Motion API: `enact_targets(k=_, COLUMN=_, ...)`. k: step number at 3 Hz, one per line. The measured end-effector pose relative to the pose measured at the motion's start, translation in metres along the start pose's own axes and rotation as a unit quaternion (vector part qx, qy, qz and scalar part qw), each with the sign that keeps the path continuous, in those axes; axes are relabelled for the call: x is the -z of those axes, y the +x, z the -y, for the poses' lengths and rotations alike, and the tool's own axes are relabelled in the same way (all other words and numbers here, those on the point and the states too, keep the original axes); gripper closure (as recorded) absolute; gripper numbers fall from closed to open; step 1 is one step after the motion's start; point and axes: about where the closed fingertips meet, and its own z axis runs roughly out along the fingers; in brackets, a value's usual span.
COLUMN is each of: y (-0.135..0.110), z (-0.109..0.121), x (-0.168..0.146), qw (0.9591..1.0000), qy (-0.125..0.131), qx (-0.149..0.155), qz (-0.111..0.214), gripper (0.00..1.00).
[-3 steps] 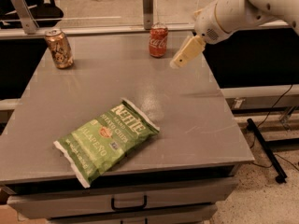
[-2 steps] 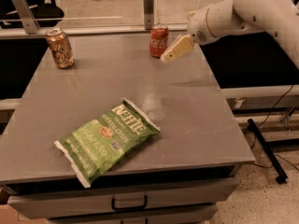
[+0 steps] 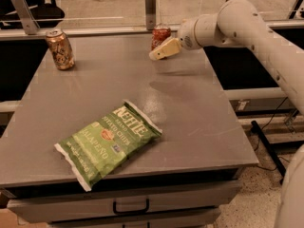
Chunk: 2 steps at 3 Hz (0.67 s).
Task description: Move coke can near green jalapeno chip bag
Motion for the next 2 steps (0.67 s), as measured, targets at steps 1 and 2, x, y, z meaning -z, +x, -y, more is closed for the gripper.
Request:
enact_targets(k=1, y=0.000, z=0.002, x=-0.017, qw=0.9994, qy=-0.009, qx=-0.030, qz=0.016, gripper=0.19)
enact_targets(k=2, y=-0.001, z=0.004, x=-0.029, qw=0.9983, qy=-0.011, qx=-0.049, qz=0.031, gripper=0.41)
